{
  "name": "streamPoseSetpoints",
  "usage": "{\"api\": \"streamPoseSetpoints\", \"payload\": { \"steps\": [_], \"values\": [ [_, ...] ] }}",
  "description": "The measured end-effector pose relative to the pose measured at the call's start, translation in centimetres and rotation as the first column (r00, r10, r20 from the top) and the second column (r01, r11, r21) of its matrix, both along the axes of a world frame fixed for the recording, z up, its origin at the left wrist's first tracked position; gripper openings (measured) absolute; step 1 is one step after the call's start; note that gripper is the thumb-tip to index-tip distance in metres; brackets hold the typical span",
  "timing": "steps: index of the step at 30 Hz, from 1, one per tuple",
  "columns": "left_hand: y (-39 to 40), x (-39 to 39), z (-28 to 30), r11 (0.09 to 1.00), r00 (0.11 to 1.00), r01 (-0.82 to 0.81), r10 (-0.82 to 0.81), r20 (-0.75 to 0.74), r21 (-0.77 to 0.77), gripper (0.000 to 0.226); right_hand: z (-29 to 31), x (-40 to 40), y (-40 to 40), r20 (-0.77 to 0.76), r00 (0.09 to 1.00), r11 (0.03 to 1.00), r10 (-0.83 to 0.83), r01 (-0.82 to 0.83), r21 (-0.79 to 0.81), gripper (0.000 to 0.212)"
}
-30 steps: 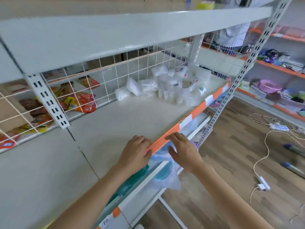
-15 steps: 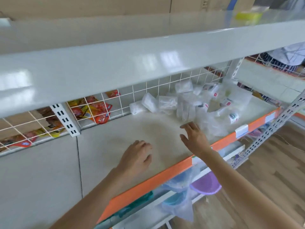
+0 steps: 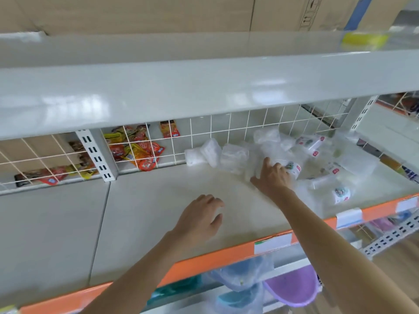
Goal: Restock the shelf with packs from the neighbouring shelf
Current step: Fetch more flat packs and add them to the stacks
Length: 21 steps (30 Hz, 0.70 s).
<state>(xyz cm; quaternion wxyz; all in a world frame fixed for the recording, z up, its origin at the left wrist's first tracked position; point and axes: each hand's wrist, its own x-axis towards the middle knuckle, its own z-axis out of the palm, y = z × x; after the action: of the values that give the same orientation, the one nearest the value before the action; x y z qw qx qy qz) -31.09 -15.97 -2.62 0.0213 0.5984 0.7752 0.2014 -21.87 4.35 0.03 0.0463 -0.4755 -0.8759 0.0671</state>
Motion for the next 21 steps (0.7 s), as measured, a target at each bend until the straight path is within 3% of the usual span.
{"api": "streamPoseSetpoints", "payload": {
  "steps": [4,9,15,18,21],
  "values": [
    [0.1,0.3,-0.5,0.997,0.997,-0.052,0.049,0.055,0.062,0.038,-0.8,2.5,-3.5,-0.056,0.967,0.968,0.249,-0.251,-0.023,0.06],
    [-0.2,0.7,-1.2,0.996,0.999,-0.046,0.046,0.005,0.075,0.063,-3.5,4.1,-7.7,-0.202,0.76,0.774,0.617,-0.633,-0.017,0.071],
    [-3.1,1.8,-1.6,0.988,0.981,-0.11,0.126,0.15,-0.108,0.066,-3.1,3.6,-8.5,-0.468,0.653,0.657,0.596,-0.731,-0.183,0.056],
    [-4.4,2.1,-1.2,0.979,0.962,-0.18,0.196,0.188,-0.098,0.067,-3.4,2.8,-9.2,-0.504,0.616,0.599,0.605,-0.769,-0.221,0.041],
    [-5.8,1.7,-1.2,0.963,0.953,-0.231,0.252,0.165,-0.135,0.058,-3.5,2.1,-10.2,-0.514,0.594,0.552,0.619,-0.795,-0.253,0.043]
  ]
}}
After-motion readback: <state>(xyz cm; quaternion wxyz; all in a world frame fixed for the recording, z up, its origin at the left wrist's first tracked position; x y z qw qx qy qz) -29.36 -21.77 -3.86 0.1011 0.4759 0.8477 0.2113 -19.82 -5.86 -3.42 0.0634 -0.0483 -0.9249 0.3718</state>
